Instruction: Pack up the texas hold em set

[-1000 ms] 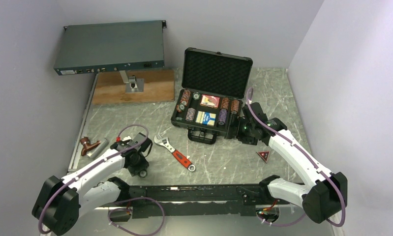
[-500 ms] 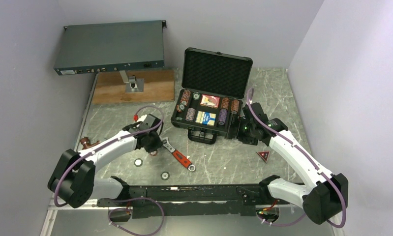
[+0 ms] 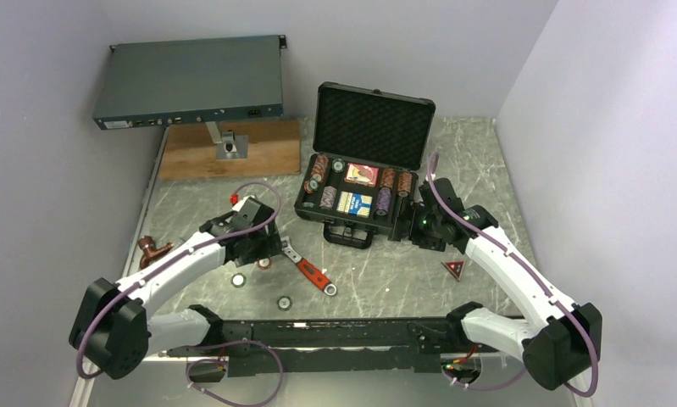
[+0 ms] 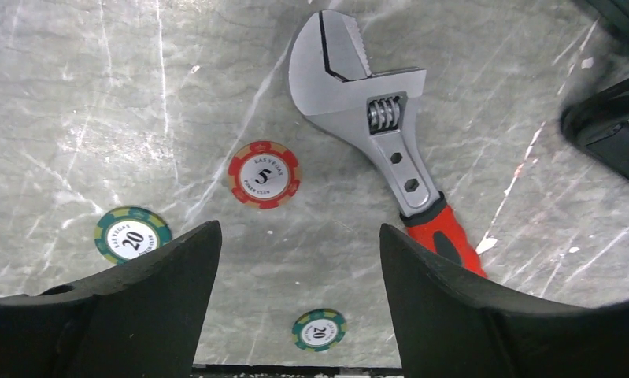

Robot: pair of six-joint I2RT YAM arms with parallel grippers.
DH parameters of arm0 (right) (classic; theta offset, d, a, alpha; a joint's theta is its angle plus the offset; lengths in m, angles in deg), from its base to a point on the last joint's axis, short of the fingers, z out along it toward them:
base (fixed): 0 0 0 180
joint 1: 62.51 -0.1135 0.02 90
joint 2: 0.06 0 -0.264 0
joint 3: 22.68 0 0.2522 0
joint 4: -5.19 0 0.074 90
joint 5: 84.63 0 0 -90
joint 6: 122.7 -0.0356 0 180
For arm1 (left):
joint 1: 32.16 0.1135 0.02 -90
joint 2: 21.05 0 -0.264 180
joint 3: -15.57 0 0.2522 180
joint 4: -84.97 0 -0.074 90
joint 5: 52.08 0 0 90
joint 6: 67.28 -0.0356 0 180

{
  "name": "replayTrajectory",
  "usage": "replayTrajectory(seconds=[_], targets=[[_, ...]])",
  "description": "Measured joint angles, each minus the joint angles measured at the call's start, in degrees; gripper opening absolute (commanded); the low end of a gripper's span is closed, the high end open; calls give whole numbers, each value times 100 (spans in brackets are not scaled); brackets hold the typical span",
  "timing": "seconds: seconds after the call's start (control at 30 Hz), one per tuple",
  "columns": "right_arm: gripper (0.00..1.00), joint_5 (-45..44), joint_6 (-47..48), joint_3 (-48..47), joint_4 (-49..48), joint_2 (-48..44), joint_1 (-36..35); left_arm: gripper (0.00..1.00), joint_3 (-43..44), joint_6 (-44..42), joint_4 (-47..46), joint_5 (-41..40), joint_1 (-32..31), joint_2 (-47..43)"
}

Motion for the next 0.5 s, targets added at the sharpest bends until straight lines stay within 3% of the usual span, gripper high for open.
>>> replayTrajectory(seconds=[0.23,0.5], targets=[[89,0,46,7,2,9,0,62,205,-501,142,2,186,691],[89,-2,129,7,33,7,0,58,223,-868,105,50,343,1233]])
